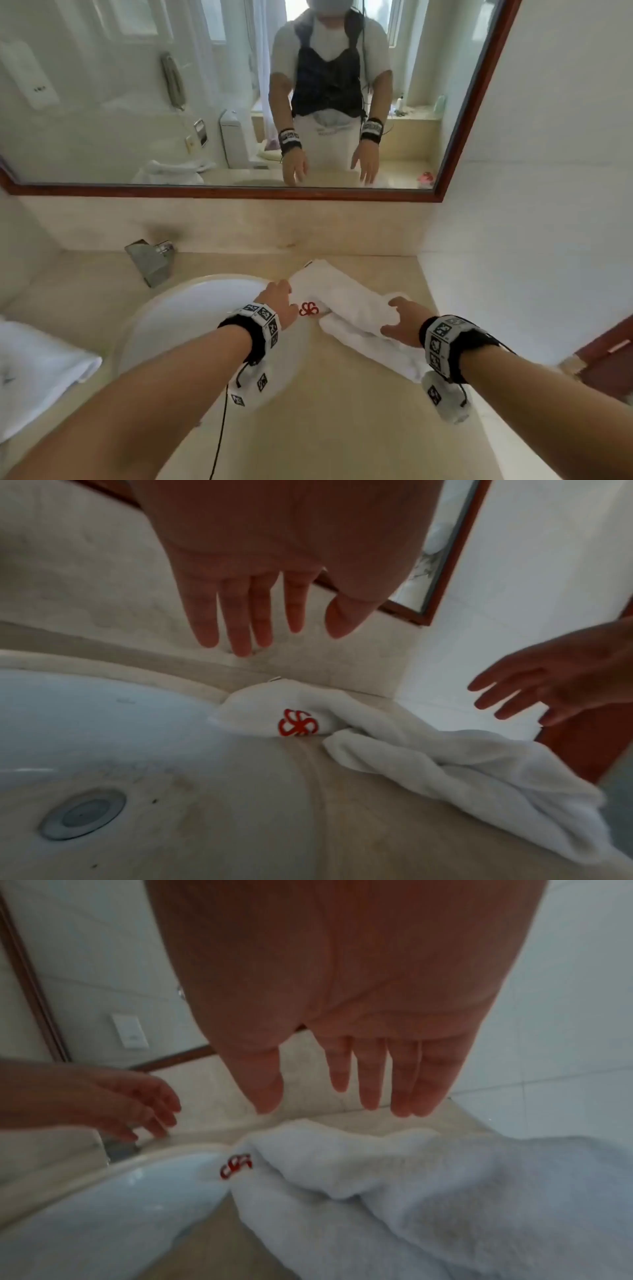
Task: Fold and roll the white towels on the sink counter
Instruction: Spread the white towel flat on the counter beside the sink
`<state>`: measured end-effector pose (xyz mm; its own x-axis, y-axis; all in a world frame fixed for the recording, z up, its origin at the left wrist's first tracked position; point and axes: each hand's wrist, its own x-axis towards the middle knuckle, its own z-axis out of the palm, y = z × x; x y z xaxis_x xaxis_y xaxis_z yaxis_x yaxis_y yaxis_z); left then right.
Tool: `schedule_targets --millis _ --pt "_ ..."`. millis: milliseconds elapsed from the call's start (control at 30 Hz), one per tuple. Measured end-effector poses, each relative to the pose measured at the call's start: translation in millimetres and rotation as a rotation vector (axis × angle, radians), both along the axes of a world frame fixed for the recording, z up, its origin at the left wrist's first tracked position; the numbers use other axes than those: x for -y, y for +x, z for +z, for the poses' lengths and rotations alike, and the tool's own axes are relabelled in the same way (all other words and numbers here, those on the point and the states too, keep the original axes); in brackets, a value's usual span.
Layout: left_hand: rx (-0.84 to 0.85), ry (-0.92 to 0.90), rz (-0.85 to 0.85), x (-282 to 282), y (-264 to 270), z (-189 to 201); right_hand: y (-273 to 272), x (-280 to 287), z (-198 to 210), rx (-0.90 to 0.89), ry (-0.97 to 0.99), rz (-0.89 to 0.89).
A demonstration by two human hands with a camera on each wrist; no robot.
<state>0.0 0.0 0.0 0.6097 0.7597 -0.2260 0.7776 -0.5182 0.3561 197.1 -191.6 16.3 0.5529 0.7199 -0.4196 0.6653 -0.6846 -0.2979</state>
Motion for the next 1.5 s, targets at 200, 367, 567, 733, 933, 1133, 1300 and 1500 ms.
schedule_targets --millis 200,367,567,733,933,1133,1300,1500 --pt "-0.09 -0.189 0.2 -63.7 23.8 -39.6 11.5 -22.3 -42.4 0.058 -0.159 0.028" --pt "-0.141 -0.405 0.205 -78.3 37.8 -67.8 13.1 -32.7 -54.2 0.295 -0.247 0.189" --pt "0.154 -0.345 0.243 -84.9 55.7 -47.0 39.2 -50.2 -19.7 0.107 -0.286 0.173" --pt "0.505 -0.29 0.383 -99.4 79.3 1.0 80.0 -55.8 23.5 -0.347 0.02 -0.133" --pt "0.769 -0.711 0.713 -95.6 101.4 10.2 91.2 -42.4 15.8 0.04 -0.293 -0.132" --pt "0.031 -0.224 0.19 -39.3 76.3 -39.8 81.1 -54.3 -5.0 0.028 -0.129 -0.033" --pt "-0.167 -0.256 -0.531 27.4 66.6 -60.5 59.7 -109.5 -26.3 0.037 0.013 0.182" --pt "-0.417 -0.366 -0.732 58.8 41.3 -68.9 24.4 -172.0 -63.8 0.042 -0.095 0.144"
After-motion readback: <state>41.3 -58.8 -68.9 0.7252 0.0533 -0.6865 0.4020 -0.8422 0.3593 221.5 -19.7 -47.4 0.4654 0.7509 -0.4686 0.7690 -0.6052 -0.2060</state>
